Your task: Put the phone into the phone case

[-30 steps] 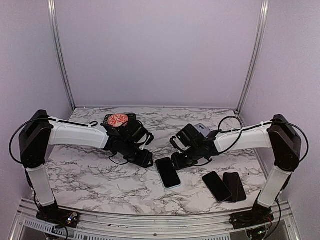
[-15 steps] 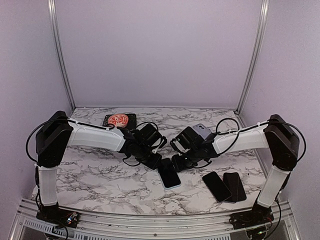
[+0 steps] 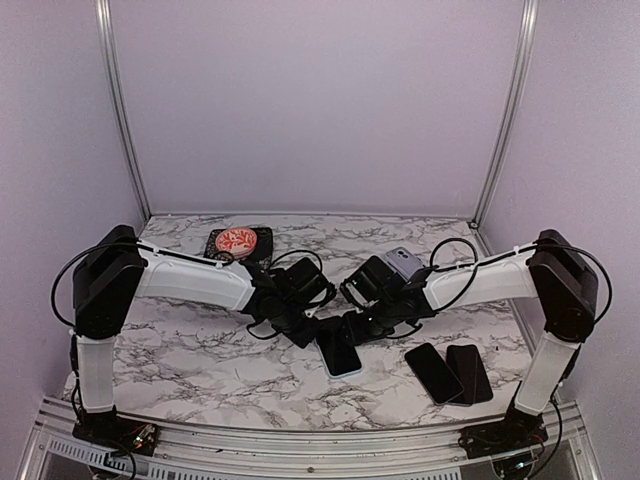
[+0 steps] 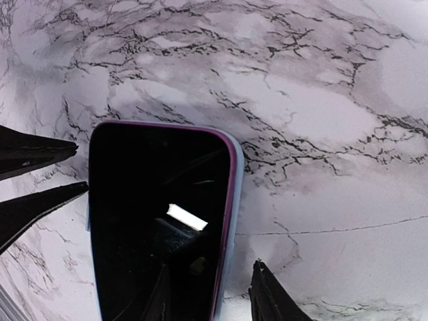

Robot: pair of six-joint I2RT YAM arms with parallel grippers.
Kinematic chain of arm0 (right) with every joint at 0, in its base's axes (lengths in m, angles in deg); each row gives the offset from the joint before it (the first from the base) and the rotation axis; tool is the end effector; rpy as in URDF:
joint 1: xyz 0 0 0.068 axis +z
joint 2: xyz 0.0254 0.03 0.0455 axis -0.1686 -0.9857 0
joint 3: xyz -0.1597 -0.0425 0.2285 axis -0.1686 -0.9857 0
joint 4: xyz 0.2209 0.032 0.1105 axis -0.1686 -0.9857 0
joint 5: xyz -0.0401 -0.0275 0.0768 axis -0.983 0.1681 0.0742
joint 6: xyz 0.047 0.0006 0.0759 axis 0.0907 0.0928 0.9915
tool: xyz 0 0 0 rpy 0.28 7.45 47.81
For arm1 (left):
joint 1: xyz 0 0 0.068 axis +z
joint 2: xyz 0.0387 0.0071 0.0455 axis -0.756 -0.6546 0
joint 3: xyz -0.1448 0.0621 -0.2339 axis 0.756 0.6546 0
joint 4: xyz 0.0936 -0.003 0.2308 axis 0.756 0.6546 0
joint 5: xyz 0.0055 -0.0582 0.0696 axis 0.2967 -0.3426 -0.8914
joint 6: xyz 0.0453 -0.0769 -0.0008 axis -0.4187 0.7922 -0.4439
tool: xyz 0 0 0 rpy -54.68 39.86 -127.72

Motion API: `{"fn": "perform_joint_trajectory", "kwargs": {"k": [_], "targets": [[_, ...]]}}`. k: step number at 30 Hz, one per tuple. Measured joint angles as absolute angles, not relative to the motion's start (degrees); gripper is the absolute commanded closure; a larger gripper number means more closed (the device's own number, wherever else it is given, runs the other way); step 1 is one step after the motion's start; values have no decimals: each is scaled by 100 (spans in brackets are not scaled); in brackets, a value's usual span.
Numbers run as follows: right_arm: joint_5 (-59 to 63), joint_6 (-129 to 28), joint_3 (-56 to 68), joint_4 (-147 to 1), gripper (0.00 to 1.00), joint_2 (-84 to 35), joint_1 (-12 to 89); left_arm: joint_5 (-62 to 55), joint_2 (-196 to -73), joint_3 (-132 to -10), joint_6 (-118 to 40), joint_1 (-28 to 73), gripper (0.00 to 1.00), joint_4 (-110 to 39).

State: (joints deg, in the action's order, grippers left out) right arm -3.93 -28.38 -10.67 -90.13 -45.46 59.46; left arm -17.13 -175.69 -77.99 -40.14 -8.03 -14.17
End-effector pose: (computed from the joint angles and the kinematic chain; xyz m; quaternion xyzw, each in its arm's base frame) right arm 0.2323 0.2791 0.1325 -0.1799 0.9500 0.1756 0.1851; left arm 0.2495 -0.3725 0.1357 0.3695 0.8826 -0.1208 0.2645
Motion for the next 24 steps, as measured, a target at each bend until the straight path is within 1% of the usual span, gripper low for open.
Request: {"fn": "perform_joint_trajectory", "kwargs": {"k": [1,3,5,6,9,12,14,16,18,20,24], "targets": [[-409,-2821,-1065,-9035,47,-4546,5946,-1722,-17571,-7797,-4038,-816,79,-1343],[-511,-2782,-1036,-9109,23,-4546,5964,-1676,-17617,-7720,-4049,-825,77,-1227],[-693,-2757,-936,-9308,8,-4546,6029,-1602,-17582,-7703,-3997,-801,75,-1231],[-767,-2720,-881,-9373,3,-4546,6073,-1562,-17551,-7679,-3955,-766,73,-1238],[-907,-2674,-711,-9555,1,-4546,6283,-1464,-17236,-7508,-3794,-635,69,-1231],[-968,-2543,-575,-9708,1,-4546,6508,-1521,-16482,-7314,-3689,-377,58,-1233],[-970,-2425,-523,-9773,1,-4555,6606,-1593,-15851,-7185,-3599,-193,48,-1295],[-988,-2314,-431,-9907,1,-4627,6674,-1674,-15254,-7038,-3571,-23,33,-1356],[-1043,-2229,-295,-10090,1,-4782,6700,-1816,-14723,-6859,-3501,132,23,-1402],[-1093,-2165,-136,-10261,1,-5005,6731,-1932,-14380,-6702,-3525,200,19,-1404],[-1228,-2104,218,-10630,2,-5318,6799,-2128,-14102,-6470,-3551,215,17,-1397]]}}
